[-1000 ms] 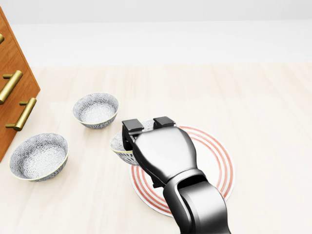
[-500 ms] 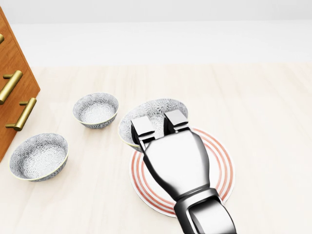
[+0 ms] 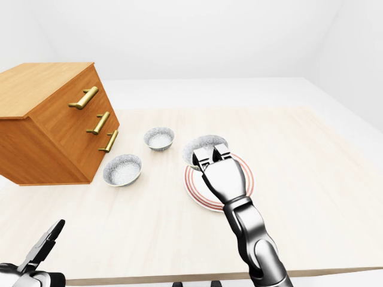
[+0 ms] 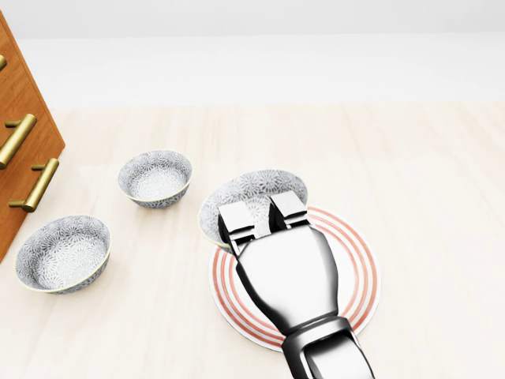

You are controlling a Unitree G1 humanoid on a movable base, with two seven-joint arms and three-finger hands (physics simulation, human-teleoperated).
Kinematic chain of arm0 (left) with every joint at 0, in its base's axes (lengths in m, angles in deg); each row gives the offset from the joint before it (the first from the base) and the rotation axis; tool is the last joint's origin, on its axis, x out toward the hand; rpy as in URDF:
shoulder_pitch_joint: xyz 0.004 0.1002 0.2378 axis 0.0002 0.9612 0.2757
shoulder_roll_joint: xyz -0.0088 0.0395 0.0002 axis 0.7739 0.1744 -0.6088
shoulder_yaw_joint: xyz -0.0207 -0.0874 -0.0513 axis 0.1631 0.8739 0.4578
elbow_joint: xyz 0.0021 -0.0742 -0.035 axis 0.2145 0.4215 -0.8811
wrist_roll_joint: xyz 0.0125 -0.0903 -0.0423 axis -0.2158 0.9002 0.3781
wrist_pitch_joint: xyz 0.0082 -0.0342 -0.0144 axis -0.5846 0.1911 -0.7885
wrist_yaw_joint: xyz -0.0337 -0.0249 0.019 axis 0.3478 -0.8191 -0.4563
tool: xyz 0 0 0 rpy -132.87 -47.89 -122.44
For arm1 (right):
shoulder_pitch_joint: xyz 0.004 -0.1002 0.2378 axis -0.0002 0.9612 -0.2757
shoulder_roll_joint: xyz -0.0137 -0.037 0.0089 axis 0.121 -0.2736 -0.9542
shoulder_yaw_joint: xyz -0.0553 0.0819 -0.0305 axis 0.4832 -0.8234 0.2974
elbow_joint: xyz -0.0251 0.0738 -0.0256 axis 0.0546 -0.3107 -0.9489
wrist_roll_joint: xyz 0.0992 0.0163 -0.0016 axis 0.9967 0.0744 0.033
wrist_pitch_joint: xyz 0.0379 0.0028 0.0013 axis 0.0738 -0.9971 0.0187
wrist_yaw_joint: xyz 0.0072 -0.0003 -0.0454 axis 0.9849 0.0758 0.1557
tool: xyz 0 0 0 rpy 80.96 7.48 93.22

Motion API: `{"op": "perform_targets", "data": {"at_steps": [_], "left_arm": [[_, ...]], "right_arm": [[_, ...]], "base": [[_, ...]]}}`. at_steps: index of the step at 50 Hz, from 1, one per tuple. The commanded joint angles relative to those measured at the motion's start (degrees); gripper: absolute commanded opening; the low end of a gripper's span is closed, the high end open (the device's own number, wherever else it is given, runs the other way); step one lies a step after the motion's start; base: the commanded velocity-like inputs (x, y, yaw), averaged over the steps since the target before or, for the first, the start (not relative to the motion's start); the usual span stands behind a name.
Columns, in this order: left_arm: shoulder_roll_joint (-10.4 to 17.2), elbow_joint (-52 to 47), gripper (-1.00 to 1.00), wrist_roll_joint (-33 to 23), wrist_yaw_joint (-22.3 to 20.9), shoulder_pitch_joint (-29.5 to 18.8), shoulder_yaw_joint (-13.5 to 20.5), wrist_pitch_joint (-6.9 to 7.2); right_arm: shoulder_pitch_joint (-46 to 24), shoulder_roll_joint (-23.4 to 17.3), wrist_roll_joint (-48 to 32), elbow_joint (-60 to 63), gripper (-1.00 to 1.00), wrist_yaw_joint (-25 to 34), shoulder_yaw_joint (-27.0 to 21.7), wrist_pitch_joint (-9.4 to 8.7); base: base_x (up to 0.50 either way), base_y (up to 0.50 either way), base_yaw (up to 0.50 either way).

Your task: Put the bowl at the front on the plate.

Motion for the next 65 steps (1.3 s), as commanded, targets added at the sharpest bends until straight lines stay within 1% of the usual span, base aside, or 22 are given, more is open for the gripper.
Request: {"op": "perform_targets", "data": {"at_steps": [1, 10, 13, 14, 16, 17, 18, 21, 24, 26, 30, 32, 33, 37, 39, 40, 45, 48, 57, 59, 61, 65], "left_arm": [[0.0, 0.0, 1.00, 0.0, 0.0, 0.0, 0.0, -0.08], [0.0, 0.0, 1.00, 0.0, 0.0, 0.0, 0.0, -0.08], [-0.1, 0.5, 1.00, -0.1, 0.0, 0.0, 0.0, -1.43], [0.0, 0.1, 1.00, 0.0, 0.0, 0.0, 0.0, -0.52], [0.1, 0.4, 1.00, -0.3, 0.0, -0.1, -0.1, -0.87], [0.0, 1.0, 1.00, -0.6, 0.0, -0.3, -0.3, -1.83], [0.0, 0.9, 1.00, -0.5, 0.0, -0.1, -0.3, -1.85], [0.1, 0.2, 1.00, -0.4, 0.0, -0.1, -0.4, -0.92], [0.1, 0.6, 1.00, -0.4, 0.0, -0.3, -0.4, -1.13], [0.1, 0.8, 1.00, -0.3, 0.0, -0.3, -0.5, -1.67], [0.1, 0.6, 1.00, -0.1, 0.0, -0.2, -0.5, -1.65], [0.2, 1.1, 1.00, -0.1, 0.0, -0.3, -0.5, -2.09], [0.1, 0.5, 1.00, 0.0, 0.0, 0.0, -0.4, -1.75], [0.0, 0.9, 1.00, 0.0, 0.0, -0.1, -0.4, -2.40], [0.0, 0.7, 1.00, 0.0, 0.0, 0.0, -0.5, -2.38], [-0.1, 0.2, 1.00, 0.1, 0.0, 0.2, -0.4, -2.06], [-0.2, 0.5, 1.00, 0.1, 0.0, 0.1, -0.3, -2.51], [-0.2, 0.1, 1.00, 0.3, 0.0, 0.3, -0.2, -2.27], [-0.3, 0.2, 1.00, 0.6, 0.0, 0.3, -0.1, -2.51], [-0.4, -0.6, 1.00, 0.8, 0.0, 0.7, 0.1, -2.02], [-0.5, -0.9, 1.00, 0.8, 0.0, 0.7, 0.3, -1.76], [-0.5, -0.2, 1.00, 0.5, 0.0, 0.3, 0.2, -2.36]], "right_arm": [[0.0, 0.0, -1.6, -0.1, -1.00, -1.1, 0.3, -0.18], [0.0, -0.1, -1.6, -0.1, -1.00, -1.1, 0.3, -0.24], [-0.2, -0.4, -1.7, -0.5, -1.00, -2.1, 0.2, 0.05], [0.2, -0.5, -1.8, 0.0, -1.00, -2.6, 0.0, 0.00], [0.8, -1.1, -2.7, -0.3, -1.00, -4.9, -0.4, -0.34], [1.7, -1.3, -2.7, -0.4, -1.00, -7.3, -0.6, -0.62], [2.0, -1.5, -3.0, -0.3, -1.00, -8.4, -0.6, -0.85], [3.3, -2.1, -2.8, -0.9, -1.00, -12.6, -0.9, -1.32], [4.4, -2.4, -1.9, -2.7, -1.00, -17.2, -1.1, -2.06], [4.8, -2.6, -1.6, -4.2, -1.00, -19.8, -1.1, -2.67], [5.2, -2.6, -0.8, -6.3, -1.00, -23.9, -0.7, -3.78], [5.1, -2.7, 0.2, -7.5, -1.00, -26.8, -0.9, -3.86], [4.9, -2.7, 0.9, -8.2, -1.00, -28.5, -1.0, -3.83], [4.4, -2.6, 2.9, -10.8, -1.00, -31.6, -1.4, -3.64], [4.2, -2.7, 4.0, -12.2, -1.00, -32.9, -1.6, -3.39], [4.3, -2.8, 4.0, -12.5, -1.00, -33.5, -1.6, -3.50], [4.9, -2.9, 5.4, -13.8, -1.00, -35.8, -1.5, -3.55], [5.0, -3.1, 6.2, -14.7, -1.00, -37.4, -1.8, -3.43], [6.2, -3.1, 7.5, -14.8, -1.00, -37.8, -1.1, -3.78], [6.6, -2.9, 7.1, -14.0, -1.00, -37.8, -0.7, -4.52], [6.4, -3.0, 7.5, -14.7, -1.00, -37.8, -0.6, -4.52], [5.8, -3.0, 8.1, -15.7, -1.00, -37.8, -0.6, -4.31]], "base": [[0.00, 0.00, 0.00], [0.00, 0.00, 0.00], [0.00, 0.00, 0.00], [0.00, 0.00, 0.00], [0.00, 0.00, 0.00], [0.00, 0.00, 0.00], [0.00, 0.00, 0.00], [0.00, 0.00, 0.00], [0.00, 0.00, 0.00], [0.00, 0.00, 0.00], [0.00, 0.00, 0.00], [0.00, 0.00, 0.00], [0.00, 0.00, 0.00], [0.00, 0.00, 0.00], [0.00, 0.00, 0.00], [0.00, 0.00, 0.00], [0.00, 0.00, 0.00], [0.00, 0.00, 0.00], [0.00, 0.00, 0.00], [0.00, 0.00, 0.00], [0.00, 0.00, 0.00], [0.00, 0.00, 0.00]]}}
